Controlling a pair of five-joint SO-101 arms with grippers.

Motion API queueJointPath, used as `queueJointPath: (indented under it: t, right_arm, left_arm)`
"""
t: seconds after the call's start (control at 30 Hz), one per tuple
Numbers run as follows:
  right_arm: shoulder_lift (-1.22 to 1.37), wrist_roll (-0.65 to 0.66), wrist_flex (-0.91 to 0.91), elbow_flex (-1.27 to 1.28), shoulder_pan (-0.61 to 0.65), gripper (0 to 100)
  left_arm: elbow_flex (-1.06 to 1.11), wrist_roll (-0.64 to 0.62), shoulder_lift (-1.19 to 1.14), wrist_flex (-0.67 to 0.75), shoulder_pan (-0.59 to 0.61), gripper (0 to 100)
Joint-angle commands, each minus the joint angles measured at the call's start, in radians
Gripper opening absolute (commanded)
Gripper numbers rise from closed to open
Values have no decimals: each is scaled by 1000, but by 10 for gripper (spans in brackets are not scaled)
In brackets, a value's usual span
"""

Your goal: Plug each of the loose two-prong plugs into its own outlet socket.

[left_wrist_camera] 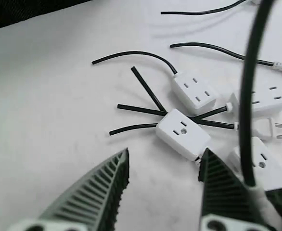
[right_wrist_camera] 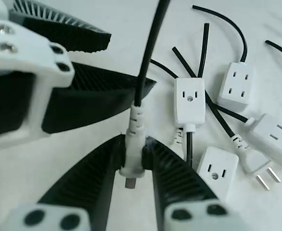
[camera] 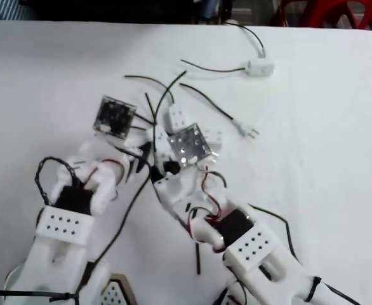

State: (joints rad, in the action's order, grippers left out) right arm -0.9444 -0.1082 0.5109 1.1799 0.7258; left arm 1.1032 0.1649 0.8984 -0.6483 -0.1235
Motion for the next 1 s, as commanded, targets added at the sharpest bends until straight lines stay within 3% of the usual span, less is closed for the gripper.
queueJointPath:
  t: [0.0,0.3,0.6,0.8,0.97]
  right_arm:
    - [-25,-9,-22,-8,7,17]
    - [-24,-3,-22,-8,1,17]
    - [-24,-2,-22,-6,-21,17]
    - [-24,-2,-33,-14,-239,17]
    - [-15,-12,-137,-8,-476,17]
  left_arm:
    - [-57,-3,25,21,-53,244]
    - [-55,0,62,-17,-128,244]
    - [-49,0,205,-127,-130,245]
    - [-60,0,113,-123,-35,255]
    - [-180,-5,-128,-184,-15,313]
